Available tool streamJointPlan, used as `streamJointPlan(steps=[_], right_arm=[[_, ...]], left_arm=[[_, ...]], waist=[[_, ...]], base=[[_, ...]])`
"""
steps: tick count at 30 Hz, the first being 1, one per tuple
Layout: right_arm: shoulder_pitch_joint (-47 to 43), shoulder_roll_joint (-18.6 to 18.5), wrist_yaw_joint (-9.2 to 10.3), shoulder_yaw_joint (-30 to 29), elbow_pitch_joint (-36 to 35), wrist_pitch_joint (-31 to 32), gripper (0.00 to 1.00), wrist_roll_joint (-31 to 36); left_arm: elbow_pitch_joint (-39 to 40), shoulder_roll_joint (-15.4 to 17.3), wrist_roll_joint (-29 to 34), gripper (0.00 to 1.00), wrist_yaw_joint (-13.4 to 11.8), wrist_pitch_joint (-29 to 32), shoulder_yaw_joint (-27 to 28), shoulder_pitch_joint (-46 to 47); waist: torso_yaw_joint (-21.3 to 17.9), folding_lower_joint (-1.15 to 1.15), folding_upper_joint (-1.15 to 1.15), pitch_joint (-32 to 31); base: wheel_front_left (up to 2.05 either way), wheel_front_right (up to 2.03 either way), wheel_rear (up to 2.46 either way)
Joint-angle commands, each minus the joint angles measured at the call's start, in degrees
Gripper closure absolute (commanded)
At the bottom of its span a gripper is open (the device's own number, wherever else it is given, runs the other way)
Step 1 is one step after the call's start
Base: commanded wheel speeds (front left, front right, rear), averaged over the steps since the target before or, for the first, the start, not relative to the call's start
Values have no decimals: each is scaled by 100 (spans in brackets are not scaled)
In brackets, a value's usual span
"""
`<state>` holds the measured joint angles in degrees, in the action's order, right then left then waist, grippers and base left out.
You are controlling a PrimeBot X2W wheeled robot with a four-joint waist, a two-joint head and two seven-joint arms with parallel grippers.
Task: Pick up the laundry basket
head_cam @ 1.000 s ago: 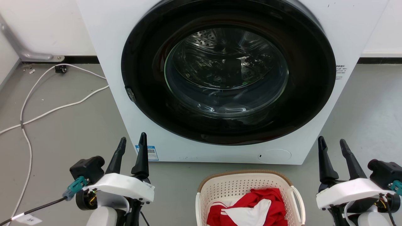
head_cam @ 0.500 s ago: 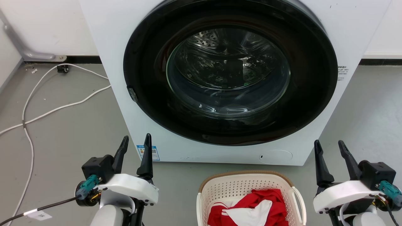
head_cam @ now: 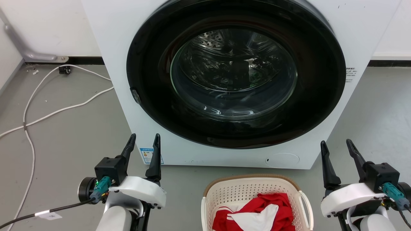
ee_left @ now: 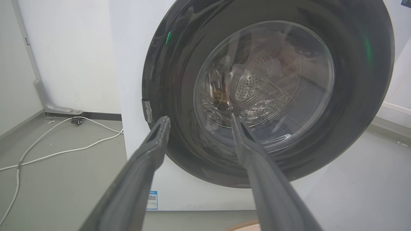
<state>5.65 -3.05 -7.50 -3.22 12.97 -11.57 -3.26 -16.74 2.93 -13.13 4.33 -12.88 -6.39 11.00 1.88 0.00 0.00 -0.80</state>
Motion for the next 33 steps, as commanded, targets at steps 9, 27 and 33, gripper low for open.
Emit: streamJointPlan(steps=[9, 27, 33], right_arm=[[50, 23, 2, -27, 13, -103, 0, 402], [82, 28, 2, -57, 127, -222, 0, 580], [88, 28, 2, -61, 153, -243, 0, 542]], left_arm=[[3, -5, 445, 0, -56, -131, -65, 128], [-13, -8, 719, 0, -79, -239, -116, 125], [-10, -8, 702, 0, -90, -234, -127, 126]], waist=[[-10, 0, 0, 6], [5, 0, 0, 28], [5, 0, 0, 31]], base=[[0, 0, 0], [0, 0, 0], [0, 0, 0]])
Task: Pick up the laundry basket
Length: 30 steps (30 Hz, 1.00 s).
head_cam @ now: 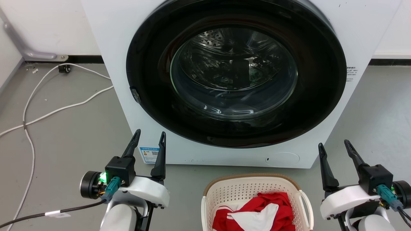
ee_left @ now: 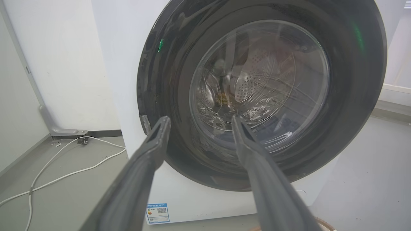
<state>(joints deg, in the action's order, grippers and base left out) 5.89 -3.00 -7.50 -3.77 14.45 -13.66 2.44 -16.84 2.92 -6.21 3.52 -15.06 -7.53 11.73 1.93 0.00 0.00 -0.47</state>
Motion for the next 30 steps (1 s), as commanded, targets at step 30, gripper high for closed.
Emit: streamJointPlan(steps=[30], right_arm=[[685, 21, 2, -212, 1000, 50, 0, -163]], left_arm=[[-850, -7, -186, 0, -91, -16, -347, 525]], waist=[[-220, 0, 0, 1143]], base=[[0, 0, 0]])
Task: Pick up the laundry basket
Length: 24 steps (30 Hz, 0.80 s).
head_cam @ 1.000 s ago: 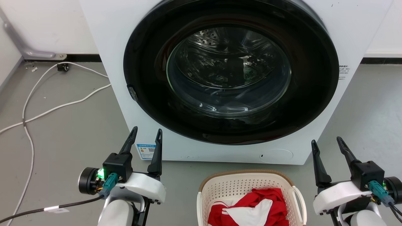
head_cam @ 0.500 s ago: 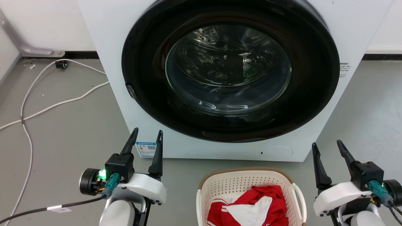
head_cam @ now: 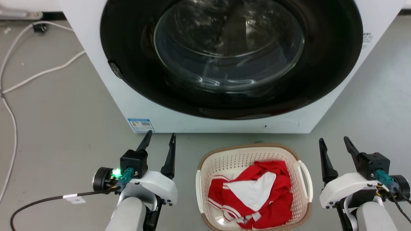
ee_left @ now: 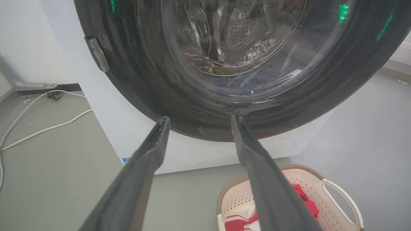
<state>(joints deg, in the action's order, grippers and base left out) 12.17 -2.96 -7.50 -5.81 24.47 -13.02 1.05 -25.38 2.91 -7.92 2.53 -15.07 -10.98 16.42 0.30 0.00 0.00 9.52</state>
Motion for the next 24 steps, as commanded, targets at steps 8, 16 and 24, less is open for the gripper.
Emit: streamJointPlan(steps=[8, 16, 24], right_arm=[[504, 15, 2, -12, 810, -105, 0, -49], [1063, 12, 2, -19, 1757, -24, 0, -94], [1706, 11, 2, 41, 2761, 171, 0, -161]], left_arm=[[-824, -5, -235, 0, 88, -15, -285, 434], [-1967, -2, -524, 0, 201, 23, -669, 1041], [-3028, -3, -928, 0, 256, 363, -1076, 1724]], waist=[[-158, 0, 0, 668], [-255, 0, 0, 1166], [-412, 0, 0, 1614]], base=[[0, 0, 0], [0, 0, 0], [0, 0, 0]])
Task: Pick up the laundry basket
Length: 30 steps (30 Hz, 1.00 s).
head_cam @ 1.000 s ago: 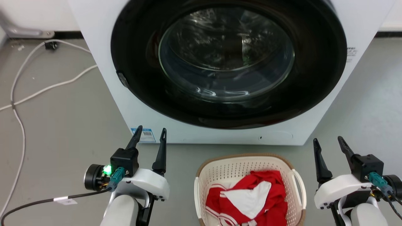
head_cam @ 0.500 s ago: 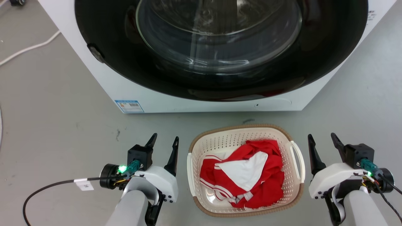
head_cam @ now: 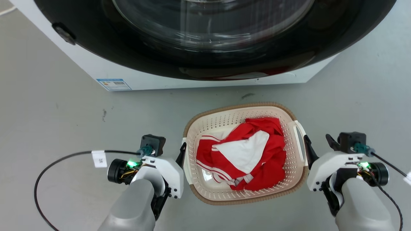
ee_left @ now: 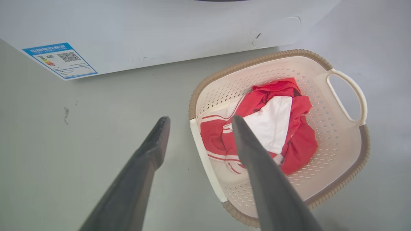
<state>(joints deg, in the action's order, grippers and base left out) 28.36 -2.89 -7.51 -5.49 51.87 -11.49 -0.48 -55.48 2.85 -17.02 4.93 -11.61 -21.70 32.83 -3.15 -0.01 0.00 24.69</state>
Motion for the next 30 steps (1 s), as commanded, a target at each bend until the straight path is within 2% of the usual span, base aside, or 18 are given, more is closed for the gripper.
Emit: streamJointPlan(steps=[1, 8, 16, 30], right_arm=[[170, 5, 4, 21, 152, 41, 0, -9], [808, 5, 4, 168, 956, 216, 0, 5], [1450, -22, 4, 355, 1630, 276, 0, 64], [2038, -49, 4, 647, 2103, 496, 0, -89]], left_arm=[[-110, 4, -66, 0, 20, 67, -57, 164], [-705, 4, -381, 0, 43, 585, -366, 704], [-1225, 4, -625, 0, -107, 1012, -576, 1125], [-1610, 4, -918, 0, -302, 1428, -764, 1564]], waist=[[-89, 1, 0, 153], [-221, 1, 0, 564], [-344, 1, 0, 989], [-396, 1, 0, 1620]], base=[[0, 0, 0], [0, 0, 0], [0, 0, 0], [0, 0, 0]])
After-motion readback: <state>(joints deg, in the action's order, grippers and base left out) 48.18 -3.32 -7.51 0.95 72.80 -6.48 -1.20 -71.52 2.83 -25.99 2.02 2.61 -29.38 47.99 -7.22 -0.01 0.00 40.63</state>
